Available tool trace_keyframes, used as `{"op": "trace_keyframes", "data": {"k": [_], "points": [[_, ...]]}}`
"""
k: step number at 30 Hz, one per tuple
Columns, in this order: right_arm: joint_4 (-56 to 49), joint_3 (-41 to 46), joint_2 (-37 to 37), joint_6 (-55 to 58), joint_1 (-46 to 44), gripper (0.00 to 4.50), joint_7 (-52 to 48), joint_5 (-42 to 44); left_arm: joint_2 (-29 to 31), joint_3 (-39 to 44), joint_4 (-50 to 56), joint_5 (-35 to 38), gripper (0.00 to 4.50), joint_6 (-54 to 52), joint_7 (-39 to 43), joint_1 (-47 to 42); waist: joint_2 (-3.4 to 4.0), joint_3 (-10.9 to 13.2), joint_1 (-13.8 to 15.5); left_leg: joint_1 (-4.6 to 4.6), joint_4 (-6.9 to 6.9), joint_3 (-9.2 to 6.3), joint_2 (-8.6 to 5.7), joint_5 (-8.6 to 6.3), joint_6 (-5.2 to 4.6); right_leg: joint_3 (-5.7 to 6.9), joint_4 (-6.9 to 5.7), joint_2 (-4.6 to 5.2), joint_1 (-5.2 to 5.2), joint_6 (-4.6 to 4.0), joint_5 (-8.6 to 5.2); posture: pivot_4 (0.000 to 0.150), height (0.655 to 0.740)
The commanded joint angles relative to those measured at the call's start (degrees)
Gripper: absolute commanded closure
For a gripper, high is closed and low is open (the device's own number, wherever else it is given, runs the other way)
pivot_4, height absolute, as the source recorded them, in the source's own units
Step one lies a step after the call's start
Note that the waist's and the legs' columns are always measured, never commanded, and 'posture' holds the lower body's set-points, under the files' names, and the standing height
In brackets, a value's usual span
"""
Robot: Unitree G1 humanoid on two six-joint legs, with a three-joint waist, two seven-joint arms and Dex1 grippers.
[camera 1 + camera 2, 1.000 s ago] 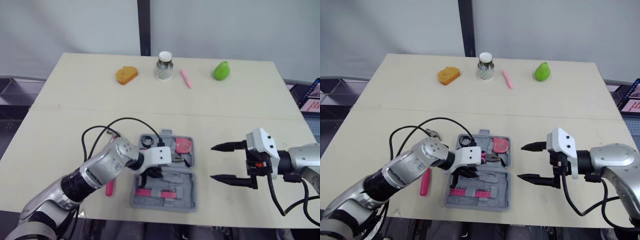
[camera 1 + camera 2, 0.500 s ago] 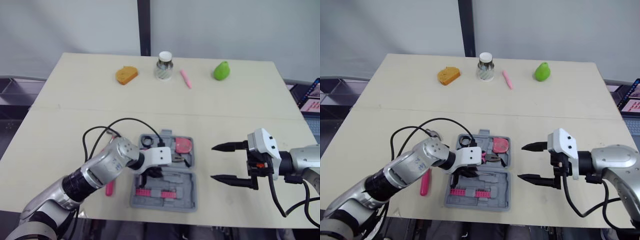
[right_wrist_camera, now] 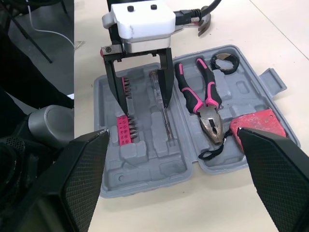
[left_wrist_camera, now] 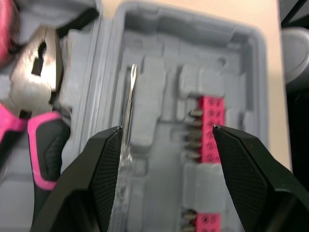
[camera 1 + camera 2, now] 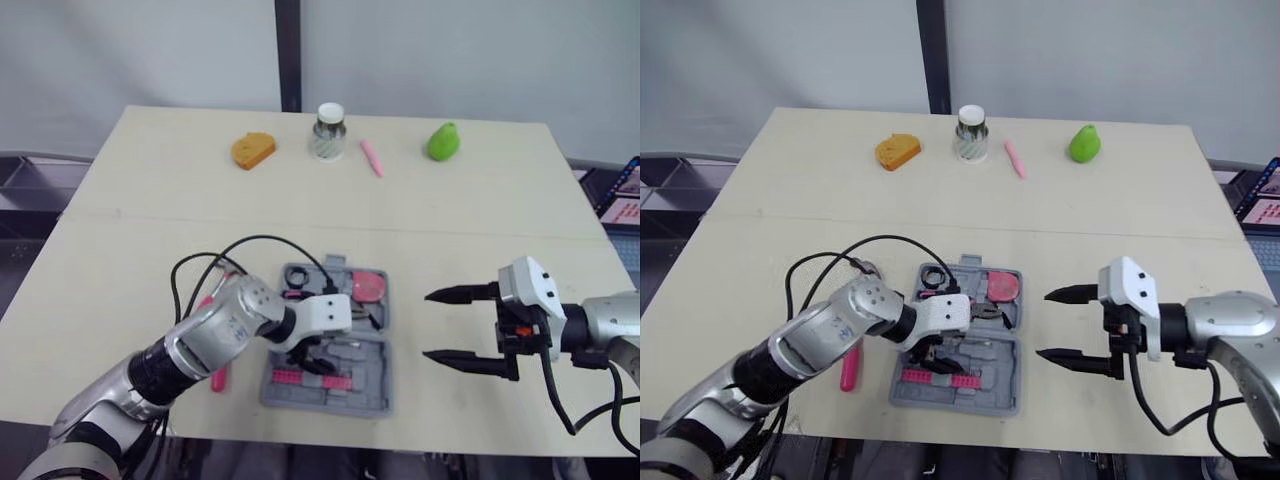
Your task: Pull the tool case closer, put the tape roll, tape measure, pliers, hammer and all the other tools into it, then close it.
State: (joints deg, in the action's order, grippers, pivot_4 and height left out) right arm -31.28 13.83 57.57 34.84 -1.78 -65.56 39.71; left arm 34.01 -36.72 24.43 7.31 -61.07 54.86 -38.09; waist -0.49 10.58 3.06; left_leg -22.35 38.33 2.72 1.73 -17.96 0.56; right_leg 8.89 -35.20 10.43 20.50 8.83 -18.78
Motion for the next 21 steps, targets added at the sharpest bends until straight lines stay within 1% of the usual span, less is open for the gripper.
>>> {"op": "trace_keyframes", "data": {"k": [1, 2, 4, 5, 7, 9, 12, 14, 16, 17, 21], "points": [[-1.62, 2.3, 0.93, 0.31, -0.49, 0.0, -0.01, 1.73, -0.44, 11.41, 5.38, 7.37, 1.32, -7.04, 0.75, -0.48, 0.0, 0.0, -0.05, 0.0, 0.0, -0.01, 0.0, 0.0, 0.0, 0.0, -0.01, 0.0, 0.0, 0.0, 0.0, 0.15, 0.74], [-1.6, 2.35, 0.94, 0.42, -0.65, 0.0, 0.05, 1.79, 0.28, 13.98, 5.84, 9.03, 1.32, -7.76, 1.11, -0.09, 0.0, 0.0, -0.1, 0.0, 0.0, -0.01, 0.0, 0.0, 0.0, 0.0, -0.01, 0.0, 0.0, 0.0, 0.0, 0.15, 0.74], [-1.46, 2.33, 0.64, 0.33, -0.98, 0.0, 0.41, 1.84, 3.74, 17.51, 5.42, 10.03, 1.32, -1.57, 2.79, 2.53, 0.0, 0.0, -0.16, 0.01, 0.0, -0.04, 0.01, 0.0, 0.0, 0.0, -0.02, 0.0, 0.0, 0.0, 0.0, 0.15, 0.74], [-1.38, 2.18, 0.5, 0.22, -1.06, 0.0, 0.52, 1.77, 4.38, 19.66, 4.13, 10.49, 1.32, 1.87, 3.0, 4.41, 0.03, -0.02, -0.26, 0.02, -0.03, -0.04, 0.01, 0.0, 0.0, 0.01, -0.01, 0.0, 0.0, 0.0, 0.0, 0.15, 0.74], [-1.25, 1.8, 0.18, 0.1, -1.36, 0.0, 0.79, 1.7, 4.31, 23.44, 1.41, 11.96, 1.32, 7.99, 3.69, 8.31, 0.05, -0.03, -0.32, 0.06, -0.08, -0.02, 0.0, 0.0, 0.0, 0.0, 0.0, 0.0, 0.0, 0.0, 0.0, 0.15, 0.74], [-1.22, 1.48, -0.2, 0.05, -1.74, 0.0, 1.09, 1.88, 4.03, 25.3, -0.52, 13.0, 1.32, 12.92, 4.59, 12.12, 0.04, -0.02, -0.3, 0.04, -0.07, -0.03, 0.01, 0.0, 0.0, 0.02, 0.0, 0.0, 0.0, 0.0, 0.0, 0.15, 0.74], [-1.19, 1.38, -0.35, 0.26, -2.44, 0.0, 1.31, 2.36, 2.42, 26.96, -2.52, 14.98, 2.1, 16.51, 4.96, 16.06, 0.03, -0.02, 0.16, 0.01, -0.03, -0.05, 0.0, 0.0, 0.0, 0.02, 0.03, 0.0, -0.02, 0.0, 0.0, 0.15, 0.74], [-1.31, 1.57, -0.24, 0.48, -2.6, 0.0, 1.39, 2.75, 2.05, 26.37, -3.9, 14.32, 3.01, 19.47, 4.76, 18.03, 0.03, -0.02, 0.23, 0.0, 0.03, -0.06, -0.01, 0.0, 0.0, 0.01, 0.03, 0.01, -0.04, -0.01, 0.0, 0.15, 0.74], [-1.41, 1.73, -0.1, 0.61, -2.59, 0.0, 1.45, 3.0, 1.7, 25.74, -5.19, 13.78, 4.1, 21.64, 4.41, 19.54, 0.03, -0.02, 0.1, 0.02, 0.04, -0.07, -0.01, 0.0, 0.0, 0.01, 0.04, 0.0, -0.08, -0.01, 0.01, 0.15, 0.74], [-1.41, 1.81, 0.0, 0.6, -2.5, 0.0, 1.43, 3.06, 1.5, 25.35, -5.9, 13.42, 4.47, 22.84, 4.25, 20.28, 0.04, -0.02, 0.02, 0.02, 0.03, -0.07, -0.01, 0.0, 0.0, 0.01, 0.03, 0.0, -0.08, -0.01, 0.01, 0.15, 0.74], [-1.48, 2.14, 0.35, 0.71, -2.1, 0.0, 1.4, 3.23, 0.65, 23.92, -8.15, 12.47, 4.47, 26.19, 3.86, 22.32, 0.04, -0.02, -0.05, 0.05, -0.01, -0.06, -0.01, 0.0, 0.0, 0.01, 0.03, 0.0, -0.08, -0.01, 0.01, 0.15, 0.74]]}}
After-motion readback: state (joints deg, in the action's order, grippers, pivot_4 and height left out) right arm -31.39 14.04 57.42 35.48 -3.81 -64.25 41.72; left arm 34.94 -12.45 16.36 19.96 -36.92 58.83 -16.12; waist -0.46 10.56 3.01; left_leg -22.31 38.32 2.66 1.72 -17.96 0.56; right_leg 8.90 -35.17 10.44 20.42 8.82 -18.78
